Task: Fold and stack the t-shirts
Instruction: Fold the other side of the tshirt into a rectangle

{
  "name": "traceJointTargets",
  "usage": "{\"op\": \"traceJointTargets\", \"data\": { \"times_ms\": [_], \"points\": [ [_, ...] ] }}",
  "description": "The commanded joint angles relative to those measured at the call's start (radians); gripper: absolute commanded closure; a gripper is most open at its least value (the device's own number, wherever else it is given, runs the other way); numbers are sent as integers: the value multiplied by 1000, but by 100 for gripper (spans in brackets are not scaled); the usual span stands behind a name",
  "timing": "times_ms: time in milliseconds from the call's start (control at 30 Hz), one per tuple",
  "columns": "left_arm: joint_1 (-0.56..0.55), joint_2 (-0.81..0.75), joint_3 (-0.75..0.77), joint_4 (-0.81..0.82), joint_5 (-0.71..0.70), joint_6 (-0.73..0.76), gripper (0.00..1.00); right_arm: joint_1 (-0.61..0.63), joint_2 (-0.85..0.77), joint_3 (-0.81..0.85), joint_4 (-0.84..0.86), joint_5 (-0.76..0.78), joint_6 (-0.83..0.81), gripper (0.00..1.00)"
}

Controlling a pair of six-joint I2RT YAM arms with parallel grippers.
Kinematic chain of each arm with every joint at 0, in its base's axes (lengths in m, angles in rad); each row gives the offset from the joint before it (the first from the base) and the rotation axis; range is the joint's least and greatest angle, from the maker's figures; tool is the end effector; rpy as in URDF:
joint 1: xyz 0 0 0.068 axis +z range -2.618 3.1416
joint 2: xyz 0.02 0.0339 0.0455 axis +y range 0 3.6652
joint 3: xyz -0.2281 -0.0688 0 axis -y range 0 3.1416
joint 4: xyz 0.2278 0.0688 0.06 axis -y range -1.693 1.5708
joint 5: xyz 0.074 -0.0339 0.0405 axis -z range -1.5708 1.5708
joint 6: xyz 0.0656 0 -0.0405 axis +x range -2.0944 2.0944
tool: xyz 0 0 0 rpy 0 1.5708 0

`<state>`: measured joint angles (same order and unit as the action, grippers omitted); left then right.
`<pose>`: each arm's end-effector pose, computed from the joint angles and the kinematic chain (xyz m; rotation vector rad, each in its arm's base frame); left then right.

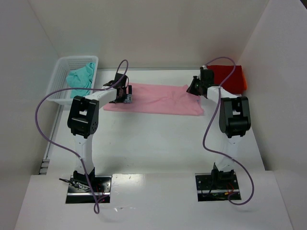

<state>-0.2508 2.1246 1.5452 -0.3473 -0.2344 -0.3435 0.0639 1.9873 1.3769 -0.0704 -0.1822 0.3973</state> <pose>0.4360 -0.0960 0.1228 -0.2106 2.4533 0.0366 0.4393 0.0400 0.1535 0.2798 2.2604 0.4504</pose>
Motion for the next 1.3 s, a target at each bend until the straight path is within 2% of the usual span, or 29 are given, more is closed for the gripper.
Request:
{"op": "traceJointTargets", "data": {
  "times_ms": [0, 267, 600, 700, 833, 933, 967, 1100, 1267],
  "points": [
    [2, 34, 0, -33, 18, 5, 6, 7, 83, 74, 24, -69, -11, 86],
    [2, 34, 9, -42, 18, 5, 6, 7, 212, 212, -46, -57, -11, 86],
    [2, 43, 18, -51, 9, 5, 6, 7, 159, 212, -87, 156, 38, 86],
    [2, 43, 29, -64, -2, 5, 6, 7, 133, 212, -108, 156, 38, 86],
    [24, 20, 67, -73, -14, 5, 5, 7, 58, 117, -71, 156, 48, 85],
    [68, 20, 111, -73, -14, 5, 5, 7, 5, 74, -60, 156, 58, 79],
    [77, 37, 124, -87, -5, -6, 5, 7, -8, 62, -60, 156, 70, 72],
    [102, 77, 167, -98, -5, -15, 5, 7, -94, -57, 0, 133, 98, 67],
    [122, 77, 167, -78, -5, -6, 5, 7, -142, -140, 11, 113, 117, 67]
  ]
}}
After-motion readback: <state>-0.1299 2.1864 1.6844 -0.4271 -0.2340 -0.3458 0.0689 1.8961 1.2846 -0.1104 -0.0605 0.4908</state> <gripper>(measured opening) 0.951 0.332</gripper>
